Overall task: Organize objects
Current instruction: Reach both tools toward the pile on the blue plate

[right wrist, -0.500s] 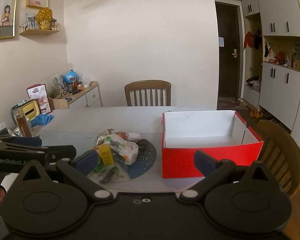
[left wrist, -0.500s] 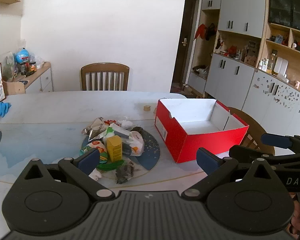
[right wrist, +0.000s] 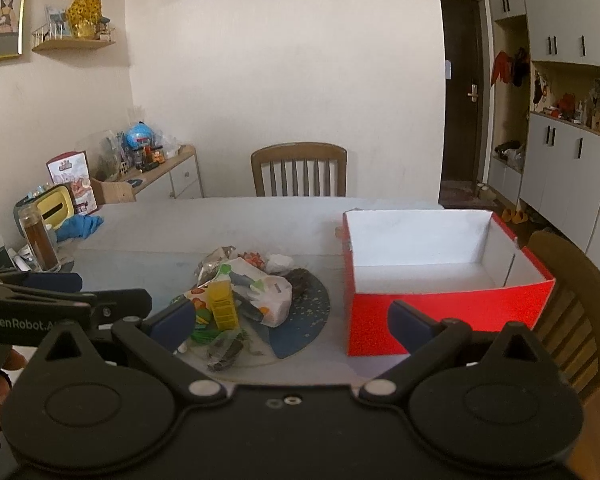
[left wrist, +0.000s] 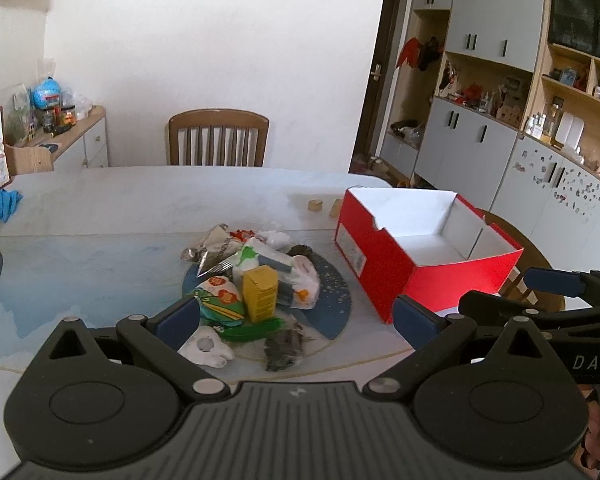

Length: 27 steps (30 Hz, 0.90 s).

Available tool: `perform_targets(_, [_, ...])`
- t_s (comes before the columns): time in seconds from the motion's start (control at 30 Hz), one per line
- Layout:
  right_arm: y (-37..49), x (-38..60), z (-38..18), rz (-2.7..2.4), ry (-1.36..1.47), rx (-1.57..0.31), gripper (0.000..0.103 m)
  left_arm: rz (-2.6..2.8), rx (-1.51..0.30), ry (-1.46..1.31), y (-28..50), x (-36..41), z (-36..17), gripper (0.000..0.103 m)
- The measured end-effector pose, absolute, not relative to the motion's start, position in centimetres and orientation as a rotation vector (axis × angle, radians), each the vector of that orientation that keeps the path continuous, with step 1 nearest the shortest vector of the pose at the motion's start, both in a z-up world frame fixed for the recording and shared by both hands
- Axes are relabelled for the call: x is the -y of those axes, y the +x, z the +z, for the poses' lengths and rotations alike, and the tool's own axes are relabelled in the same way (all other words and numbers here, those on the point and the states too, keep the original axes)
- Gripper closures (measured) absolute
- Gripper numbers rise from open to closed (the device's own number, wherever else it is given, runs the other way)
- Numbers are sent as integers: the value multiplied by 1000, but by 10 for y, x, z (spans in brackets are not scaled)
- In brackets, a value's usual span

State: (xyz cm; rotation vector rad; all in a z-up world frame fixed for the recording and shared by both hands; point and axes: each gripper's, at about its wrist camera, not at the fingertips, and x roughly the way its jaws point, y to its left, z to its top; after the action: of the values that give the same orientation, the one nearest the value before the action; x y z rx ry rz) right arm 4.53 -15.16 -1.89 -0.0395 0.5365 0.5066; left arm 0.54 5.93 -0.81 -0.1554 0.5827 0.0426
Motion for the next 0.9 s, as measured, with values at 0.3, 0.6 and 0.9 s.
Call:
perform_targets(0.3, [69,110,-35,502,-47,-623,1,16,-648,-152,36,-106,-32,0])
perform_targets(0.6, [104,75,-74,459,-56,-795,4,-11,-763,-90,71,-138,-102,1])
perform_targets(0.9, [122,34,-103,480,-79,-902,9,-79,-787,-42,94,-147,-131,1])
